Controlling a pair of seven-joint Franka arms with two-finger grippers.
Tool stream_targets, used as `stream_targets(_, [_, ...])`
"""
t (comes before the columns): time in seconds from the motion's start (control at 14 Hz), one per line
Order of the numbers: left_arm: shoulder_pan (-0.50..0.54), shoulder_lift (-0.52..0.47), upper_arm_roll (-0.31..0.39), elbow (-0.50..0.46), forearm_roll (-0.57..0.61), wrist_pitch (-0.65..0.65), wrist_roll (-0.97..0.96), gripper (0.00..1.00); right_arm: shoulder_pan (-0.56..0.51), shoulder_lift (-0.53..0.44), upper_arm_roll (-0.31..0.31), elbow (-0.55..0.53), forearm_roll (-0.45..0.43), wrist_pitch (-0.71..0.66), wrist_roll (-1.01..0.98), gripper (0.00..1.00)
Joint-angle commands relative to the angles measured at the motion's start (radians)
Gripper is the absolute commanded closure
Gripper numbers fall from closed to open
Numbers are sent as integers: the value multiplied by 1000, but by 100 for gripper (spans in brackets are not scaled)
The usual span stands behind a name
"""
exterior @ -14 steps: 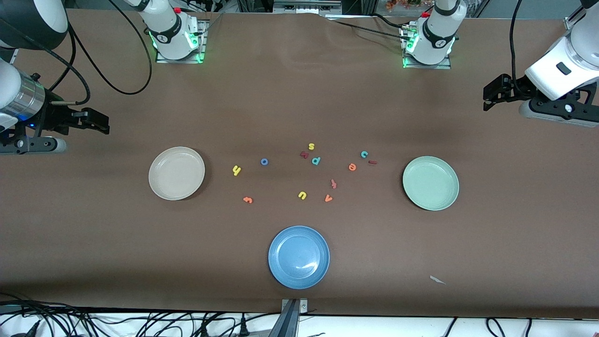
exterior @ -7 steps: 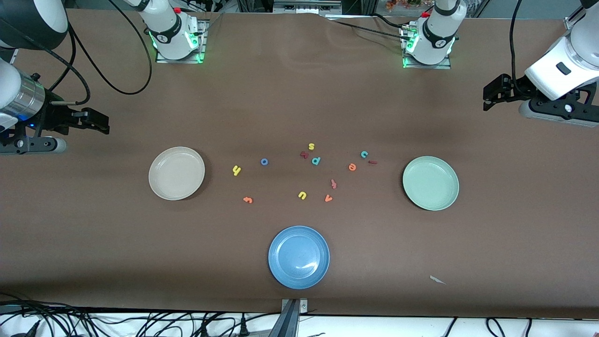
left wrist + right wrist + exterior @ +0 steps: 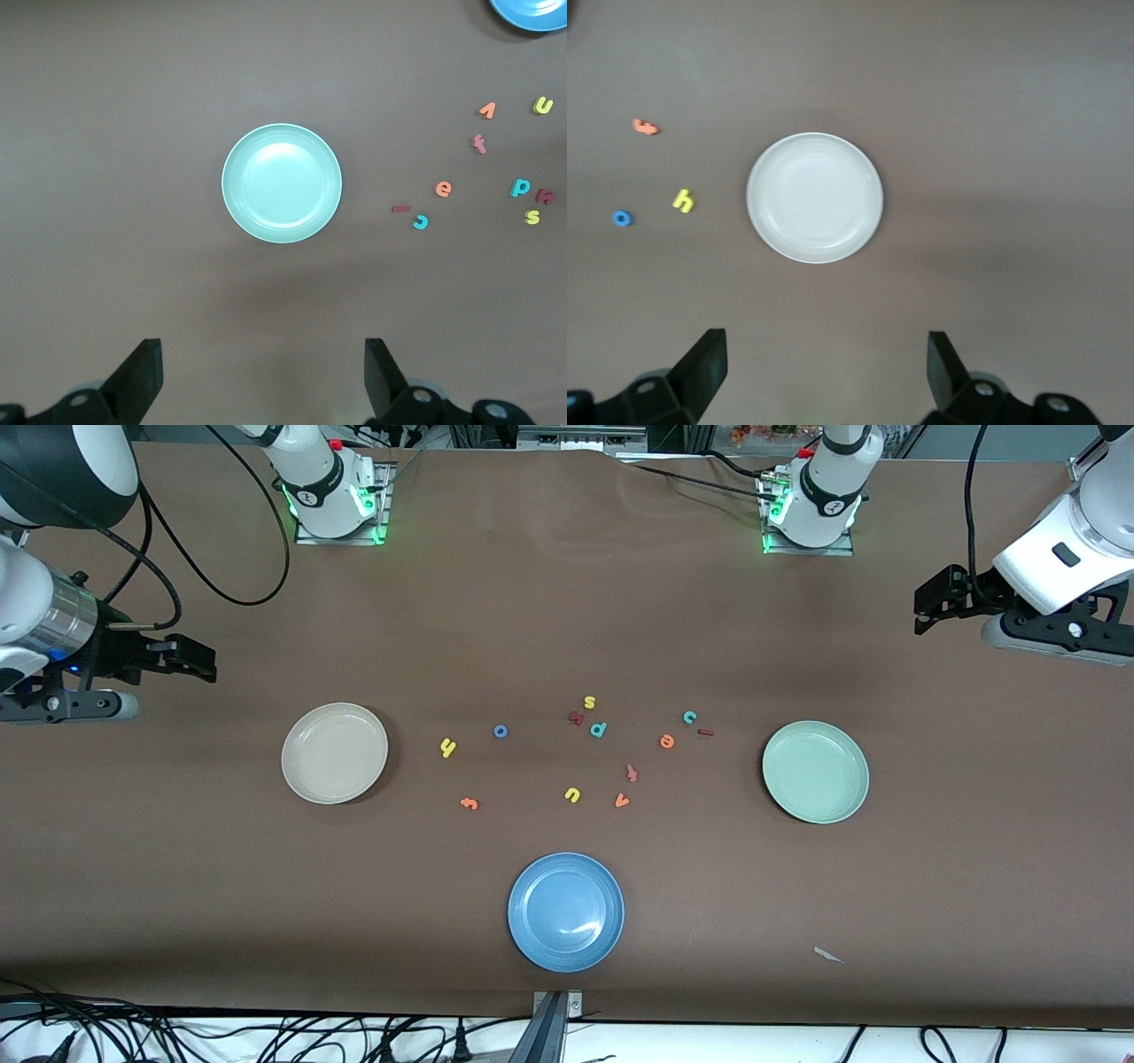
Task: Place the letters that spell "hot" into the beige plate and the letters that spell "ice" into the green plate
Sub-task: 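Move the right gripper toward the letters while the left gripper follows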
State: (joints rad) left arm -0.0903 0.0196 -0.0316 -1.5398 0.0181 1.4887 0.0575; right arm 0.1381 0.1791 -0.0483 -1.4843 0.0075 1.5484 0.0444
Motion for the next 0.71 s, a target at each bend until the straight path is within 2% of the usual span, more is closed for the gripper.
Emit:
stream_targets(0.0, [-3, 13, -4, 33, 22, -25, 7, 0, 12, -7, 4, -42, 34, 45, 78, 0])
stream_targets(0.43, [-3, 42, -1, 33, 19, -12, -4, 0, 89, -6, 12, -123, 28, 149, 274, 0])
stream_targets(0.64, [-9, 97, -4, 35, 19, 7, -5, 0, 126, -6, 13, -180, 26, 223, 360, 0])
